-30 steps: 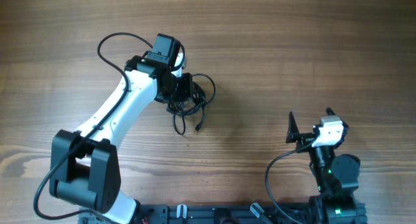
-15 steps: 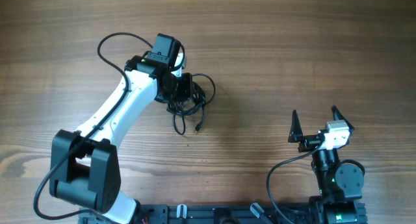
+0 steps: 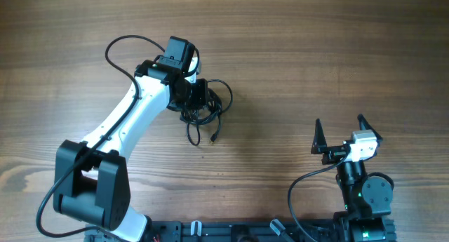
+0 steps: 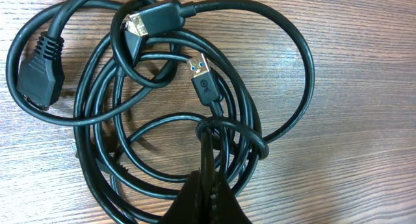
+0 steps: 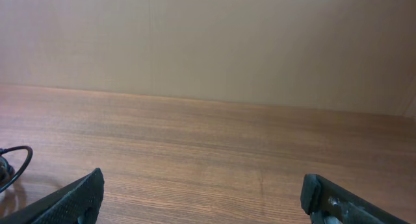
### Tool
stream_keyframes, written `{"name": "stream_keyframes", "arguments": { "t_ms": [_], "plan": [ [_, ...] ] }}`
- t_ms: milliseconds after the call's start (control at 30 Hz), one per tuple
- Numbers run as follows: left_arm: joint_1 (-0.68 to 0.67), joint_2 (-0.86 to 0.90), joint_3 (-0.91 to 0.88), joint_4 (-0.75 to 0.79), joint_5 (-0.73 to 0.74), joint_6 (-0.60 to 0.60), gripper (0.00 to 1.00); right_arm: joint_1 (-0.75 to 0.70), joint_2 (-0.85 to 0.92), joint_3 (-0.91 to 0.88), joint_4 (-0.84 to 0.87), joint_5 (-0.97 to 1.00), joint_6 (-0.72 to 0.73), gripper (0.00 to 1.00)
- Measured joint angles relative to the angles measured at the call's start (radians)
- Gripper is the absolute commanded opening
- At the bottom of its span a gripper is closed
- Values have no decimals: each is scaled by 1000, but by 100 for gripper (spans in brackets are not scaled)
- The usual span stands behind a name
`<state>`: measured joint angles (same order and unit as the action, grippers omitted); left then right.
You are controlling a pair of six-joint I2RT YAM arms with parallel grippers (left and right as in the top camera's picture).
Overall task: Untangle cables
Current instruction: 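Hold the cable loop up with the left gripper while the right arm shifts, then reach the right gripper to the cables held by the left gripper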
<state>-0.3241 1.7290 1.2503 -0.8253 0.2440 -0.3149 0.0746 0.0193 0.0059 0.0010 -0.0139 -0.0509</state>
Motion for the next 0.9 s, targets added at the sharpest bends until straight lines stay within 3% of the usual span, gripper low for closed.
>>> {"name": "stream_keyframes", "arguments": {
  "t_ms": [200,367,533,733,900],
  "plan": [
    [0,0,0,0,0,0,4,0,0,0,1,-10,32,100],
    [0,0,0,3,-2,0,4,0,0,0,69,-137,87,100],
    [0,0,0,24,-3,8,4,0,11,51,-40,-196,153,100],
    [0,0,0,48,10,94,4,0,179,409,-268,-241,190,100],
    [0,1,0,34,46,202,4,0,507,739,-510,-362,198,100]
  ]
}}
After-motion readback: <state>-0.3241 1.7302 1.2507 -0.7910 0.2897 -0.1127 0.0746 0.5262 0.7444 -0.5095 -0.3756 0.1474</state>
